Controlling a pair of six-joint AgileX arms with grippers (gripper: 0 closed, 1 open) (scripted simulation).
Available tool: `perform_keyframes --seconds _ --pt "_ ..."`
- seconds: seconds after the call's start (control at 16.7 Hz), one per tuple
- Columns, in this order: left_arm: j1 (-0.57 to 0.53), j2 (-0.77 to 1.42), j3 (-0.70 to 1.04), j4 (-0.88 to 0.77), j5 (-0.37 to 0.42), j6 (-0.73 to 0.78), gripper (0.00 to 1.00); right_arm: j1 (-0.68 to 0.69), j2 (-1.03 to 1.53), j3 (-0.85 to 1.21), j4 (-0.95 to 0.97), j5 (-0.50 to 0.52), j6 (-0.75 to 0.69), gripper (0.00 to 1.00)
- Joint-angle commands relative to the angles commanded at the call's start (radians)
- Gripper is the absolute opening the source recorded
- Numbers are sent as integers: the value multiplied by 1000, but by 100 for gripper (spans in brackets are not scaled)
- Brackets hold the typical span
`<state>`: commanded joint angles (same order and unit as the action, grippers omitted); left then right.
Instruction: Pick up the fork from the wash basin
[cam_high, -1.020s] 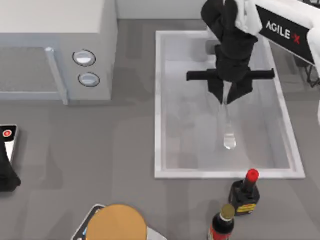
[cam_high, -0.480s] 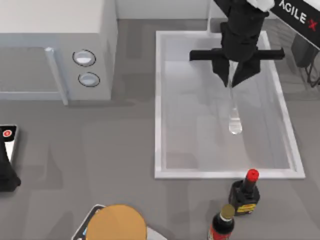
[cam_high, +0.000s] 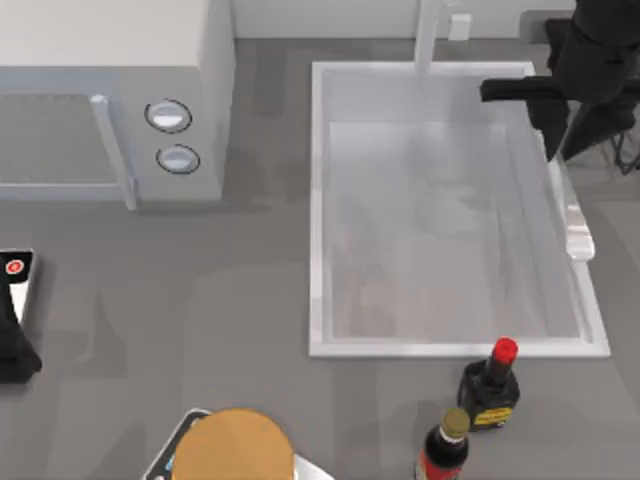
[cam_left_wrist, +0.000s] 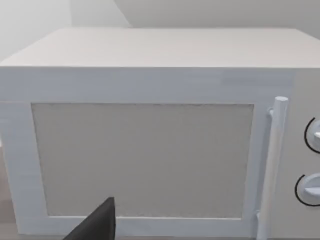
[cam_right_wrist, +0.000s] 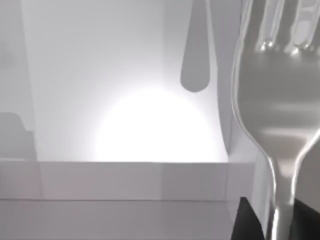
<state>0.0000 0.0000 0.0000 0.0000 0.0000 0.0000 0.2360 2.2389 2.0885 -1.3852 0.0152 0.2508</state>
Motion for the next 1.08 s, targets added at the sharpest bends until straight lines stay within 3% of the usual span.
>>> perform_keyframes --seconds 0.48,1.08 --pt "0 0 0 0 0 0 100 -255 -476 -534 22 -13 -257 0" --pt "0 0 0 0 0 0 100 -281 -508 -648 97 -14 -285 0"
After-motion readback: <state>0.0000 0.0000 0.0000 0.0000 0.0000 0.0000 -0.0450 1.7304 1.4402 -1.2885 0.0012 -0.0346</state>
